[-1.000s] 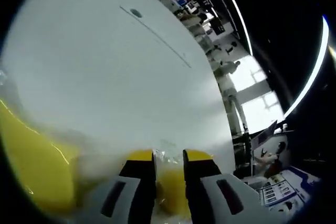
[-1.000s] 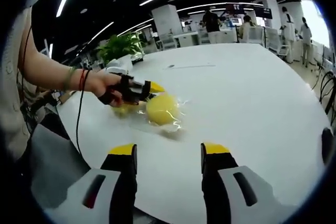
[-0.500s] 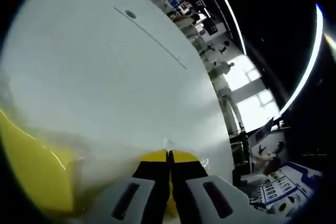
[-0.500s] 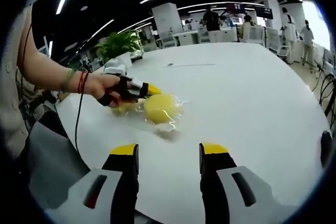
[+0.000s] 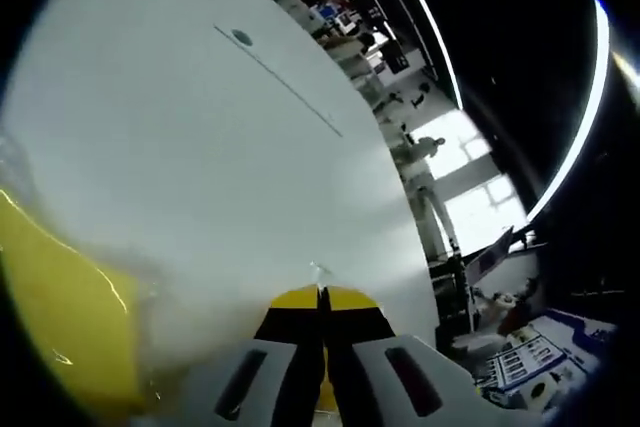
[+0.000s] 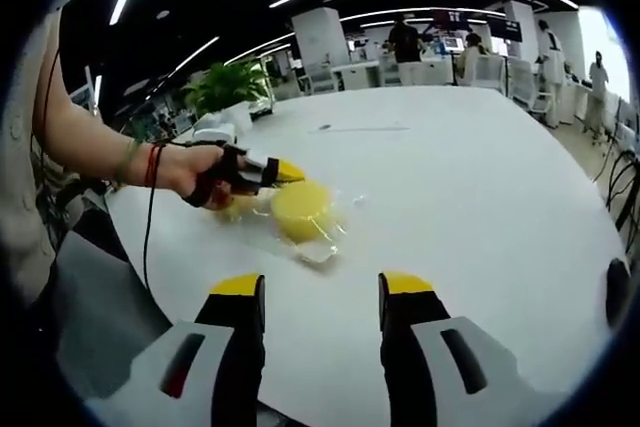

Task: Compare the silicone blocks by pressing each to a similar depth, holding the contact briefly, and releasing to observe deformation and rebound differences across the visible hardness samples.

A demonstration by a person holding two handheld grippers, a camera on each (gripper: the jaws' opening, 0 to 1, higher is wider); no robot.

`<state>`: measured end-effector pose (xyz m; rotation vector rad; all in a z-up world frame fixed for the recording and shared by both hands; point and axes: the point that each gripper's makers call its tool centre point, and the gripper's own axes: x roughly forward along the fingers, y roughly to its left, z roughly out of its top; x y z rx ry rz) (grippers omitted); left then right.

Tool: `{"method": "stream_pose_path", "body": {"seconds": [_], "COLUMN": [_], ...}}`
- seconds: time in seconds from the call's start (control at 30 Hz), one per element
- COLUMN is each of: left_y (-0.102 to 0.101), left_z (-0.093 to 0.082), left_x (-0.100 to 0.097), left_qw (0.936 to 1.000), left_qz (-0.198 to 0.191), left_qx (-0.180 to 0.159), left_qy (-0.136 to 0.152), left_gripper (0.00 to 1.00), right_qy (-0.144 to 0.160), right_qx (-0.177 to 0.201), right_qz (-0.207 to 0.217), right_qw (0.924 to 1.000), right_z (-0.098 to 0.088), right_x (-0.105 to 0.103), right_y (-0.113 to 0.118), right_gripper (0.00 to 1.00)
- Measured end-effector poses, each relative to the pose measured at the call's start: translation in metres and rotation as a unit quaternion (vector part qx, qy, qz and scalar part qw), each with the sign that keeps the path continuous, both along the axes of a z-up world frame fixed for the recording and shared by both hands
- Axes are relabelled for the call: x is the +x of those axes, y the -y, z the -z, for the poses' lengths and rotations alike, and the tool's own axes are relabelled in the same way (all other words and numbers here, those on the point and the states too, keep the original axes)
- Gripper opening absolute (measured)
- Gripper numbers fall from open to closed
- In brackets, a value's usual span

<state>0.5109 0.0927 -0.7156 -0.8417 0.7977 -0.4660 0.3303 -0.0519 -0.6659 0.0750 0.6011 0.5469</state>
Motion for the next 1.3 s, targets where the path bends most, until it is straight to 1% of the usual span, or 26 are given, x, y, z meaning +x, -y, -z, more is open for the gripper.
{"method": "stream_pose_path", "body": {"seconds": [0.07,0.1,0.13,0.2,0.33,0.37,0.47,0.57,0.67,0.77,0.93,1.07,1.17,1.2,1.3], "left_y": [0.001,0.003,0.003,0.003,0.0,0.0,-0.002,-0.003,-0.002,-0.002,-0.002,-0.007,-0.01,-0.013,-0.017], "left_z": [-0.005,-0.009,-0.011,-0.017,-0.022,-0.024,-0.027,-0.031,-0.04,-0.049,-0.065,-0.076,-0.085,-0.088,-0.095], "left_x": [-0.001,-0.003,-0.004,-0.006,-0.012,-0.013,-0.016,-0.018,-0.021,-0.021,-0.023,-0.024,-0.026,-0.026,-0.028], "left_qw": [0.9999,0.9999,0.9999,0.9997,0.9996,0.9995,0.9994,0.9993,0.9988,0.9982,0.9967,0.9952,0.9938,0.9929,0.9916], "left_qz": [0.003,0.007,0.007,0.013,0.013,0.015,0.015,0.011,0.017,0.023,0.039,0.047,0.053,0.056,0.061], "left_qx": [0.005,-0.007,-0.003,-0.009,-0.013,-0.018,-0.016,-0.026,-0.026,-0.036,-0.031,-0.017,-0.016,-0.003,0.001], "left_qy": [0.011,0.01,0.015,0.021,0.022,0.023,0.027,0.025,0.037,0.042,0.064,0.085,0.096,0.104,0.114], "left_gripper": [0.0,0.0,0.0,0.0,0.0,0.0,0.0,0.0,0.0,0.0,0.0,0.0,0.0,0.0,0.0], "right_qy": [0.002,0.003,0.005,0.008,0.014,0.015,0.018,0.02,0.021,0.023,0.033,0.04,0.043,0.045,0.052], "right_qx": [0.0,-0.002,-0.003,-0.003,-0.006,-0.007,-0.008,-0.012,-0.016,-0.019,-0.022,-0.025,-0.029,-0.029,-0.033], "right_qz": [-0.001,-0.003,-0.003,-0.005,-0.009,-0.01,-0.012,-0.016,-0.02,-0.023,-0.031,-0.035,-0.039,-0.04,-0.045], "right_qw": [1.0,1.0,1.0,1.0,0.9998,0.9998,0.9997,0.9996,0.9994,0.9993,0.9987,0.9983,0.9979,0.9978,0.9971], "right_z": [-0.002,-0.002,-0.004,-0.007,-0.012,-0.013,-0.016,-0.018,-0.021,-0.024,-0.033,-0.04,-0.043,-0.045,-0.051], "right_x": [0.0,0.0,0.001,0.001,0.001,0.001,-0.001,-0.002,-0.003,-0.003,0.0,0.001,0.0,0.0,0.001], "right_y": [-0.001,-0.001,-0.001,-0.002,-0.004,-0.005,-0.006,-0.007,-0.009,-0.012,-0.018,-0.022,-0.025,-0.026,-0.03], "right_gripper": [0.41,0.41,0.41,0.41,0.42,0.42,0.42,0.42,0.42,0.43,0.43,0.43,0.43,0.43,0.43]}}
